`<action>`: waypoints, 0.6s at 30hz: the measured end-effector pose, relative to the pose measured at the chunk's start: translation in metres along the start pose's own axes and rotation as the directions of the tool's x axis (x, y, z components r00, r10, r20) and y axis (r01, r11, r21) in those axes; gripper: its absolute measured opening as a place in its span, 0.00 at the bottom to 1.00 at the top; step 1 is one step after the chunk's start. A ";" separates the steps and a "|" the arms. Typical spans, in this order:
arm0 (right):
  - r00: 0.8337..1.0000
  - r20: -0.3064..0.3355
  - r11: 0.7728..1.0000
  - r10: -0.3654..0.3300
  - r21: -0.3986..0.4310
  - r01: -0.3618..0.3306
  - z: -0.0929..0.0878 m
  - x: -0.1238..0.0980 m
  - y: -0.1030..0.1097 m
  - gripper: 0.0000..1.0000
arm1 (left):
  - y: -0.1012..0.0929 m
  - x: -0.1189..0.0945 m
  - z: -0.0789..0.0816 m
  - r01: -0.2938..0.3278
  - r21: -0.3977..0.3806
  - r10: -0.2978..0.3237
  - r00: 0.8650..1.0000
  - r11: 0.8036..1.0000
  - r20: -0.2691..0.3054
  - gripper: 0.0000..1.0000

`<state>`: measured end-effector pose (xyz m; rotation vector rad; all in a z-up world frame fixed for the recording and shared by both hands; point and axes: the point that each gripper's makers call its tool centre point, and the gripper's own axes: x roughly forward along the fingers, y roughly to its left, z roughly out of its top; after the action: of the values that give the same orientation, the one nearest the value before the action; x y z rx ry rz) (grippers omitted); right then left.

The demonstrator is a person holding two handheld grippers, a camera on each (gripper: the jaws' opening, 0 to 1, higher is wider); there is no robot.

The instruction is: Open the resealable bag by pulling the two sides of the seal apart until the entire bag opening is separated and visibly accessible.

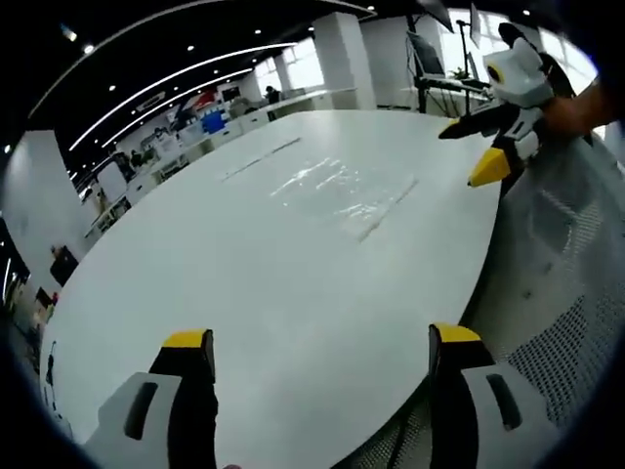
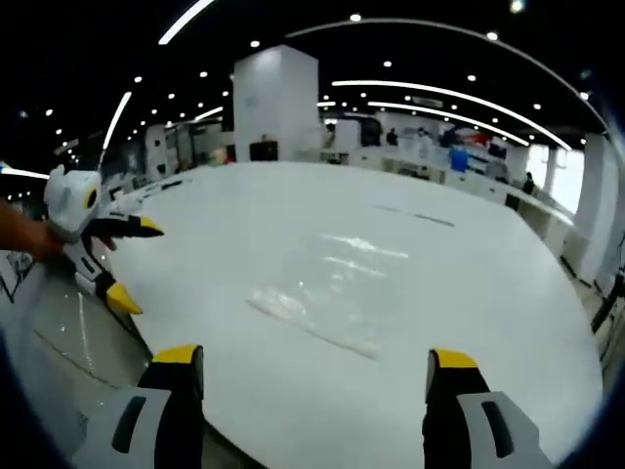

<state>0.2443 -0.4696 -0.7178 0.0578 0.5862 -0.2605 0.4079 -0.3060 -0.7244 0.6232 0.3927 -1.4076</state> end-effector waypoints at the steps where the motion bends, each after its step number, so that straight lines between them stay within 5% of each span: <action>1: 1.000 0.001 1.000 0.000 0.001 0.000 0.000 0.000 0.000 0.94 | 0.000 0.000 0.000 0.000 -0.001 0.000 1.000 1.000 0.000 0.89; 14: 1.000 0.015 1.000 0.000 0.013 0.000 0.003 0.000 -0.001 0.95 | 0.002 0.001 -0.002 -0.014 0.020 0.014 1.000 1.000 -0.012 0.89; 18: 1.000 0.009 1.000 0.020 0.022 -0.020 0.002 0.000 0.004 0.95 | -0.001 0.003 -0.011 0.007 0.033 -0.005 0.998 0.999 -0.055 0.89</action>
<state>0.2468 -0.4657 -0.7158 0.0839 0.5733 -0.2480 0.4081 -0.3019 -0.7350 0.6898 0.4155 -1.4071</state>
